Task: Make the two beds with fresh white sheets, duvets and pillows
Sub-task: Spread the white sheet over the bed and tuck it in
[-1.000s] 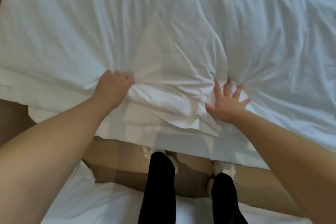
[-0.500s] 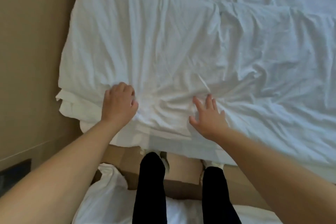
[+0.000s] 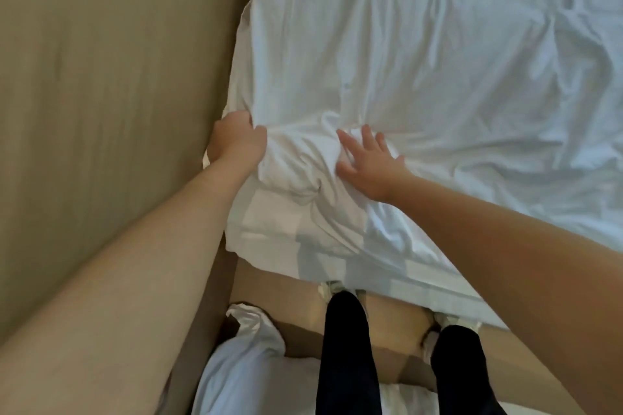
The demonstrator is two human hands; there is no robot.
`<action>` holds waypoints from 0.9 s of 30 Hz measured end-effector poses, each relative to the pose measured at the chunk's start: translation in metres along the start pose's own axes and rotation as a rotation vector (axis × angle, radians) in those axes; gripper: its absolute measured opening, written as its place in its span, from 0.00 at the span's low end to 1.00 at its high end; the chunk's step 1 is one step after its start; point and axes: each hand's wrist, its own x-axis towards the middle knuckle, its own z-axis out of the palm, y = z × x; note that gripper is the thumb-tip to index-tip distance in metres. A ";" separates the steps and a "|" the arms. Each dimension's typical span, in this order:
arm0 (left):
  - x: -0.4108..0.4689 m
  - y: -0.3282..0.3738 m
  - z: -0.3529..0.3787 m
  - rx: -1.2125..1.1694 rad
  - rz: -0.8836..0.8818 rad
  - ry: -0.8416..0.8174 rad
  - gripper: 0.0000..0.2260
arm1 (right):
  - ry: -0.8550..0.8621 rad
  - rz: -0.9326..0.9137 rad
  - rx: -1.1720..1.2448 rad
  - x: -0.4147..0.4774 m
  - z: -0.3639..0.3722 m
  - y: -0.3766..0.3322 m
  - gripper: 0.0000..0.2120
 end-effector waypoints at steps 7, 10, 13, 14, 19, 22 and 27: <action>-0.074 -0.047 -0.023 0.317 -0.073 0.090 0.04 | -0.087 -0.047 0.042 -0.028 0.001 -0.019 0.27; -0.079 -0.034 -0.020 0.235 -0.061 0.174 0.16 | -0.027 -0.094 -0.135 -0.029 -0.005 -0.027 0.32; -0.087 -0.027 -0.001 0.377 0.539 0.293 0.18 | 0.183 -0.209 -0.290 -0.041 -0.004 -0.020 0.38; -0.092 -0.035 0.009 0.495 0.664 0.242 0.19 | 0.199 -0.255 -0.339 -0.050 0.004 -0.014 0.39; -0.078 -0.054 0.022 1.062 0.599 0.038 0.34 | 0.012 -0.231 -0.663 -0.085 0.063 0.024 0.45; -0.060 -0.023 0.025 1.131 0.781 -0.055 0.25 | 0.047 -0.103 -0.542 -0.068 0.049 0.029 0.24; -0.085 -0.040 0.005 1.489 0.721 -0.508 0.27 | -0.385 -0.271 -0.361 -0.079 0.021 0.023 0.14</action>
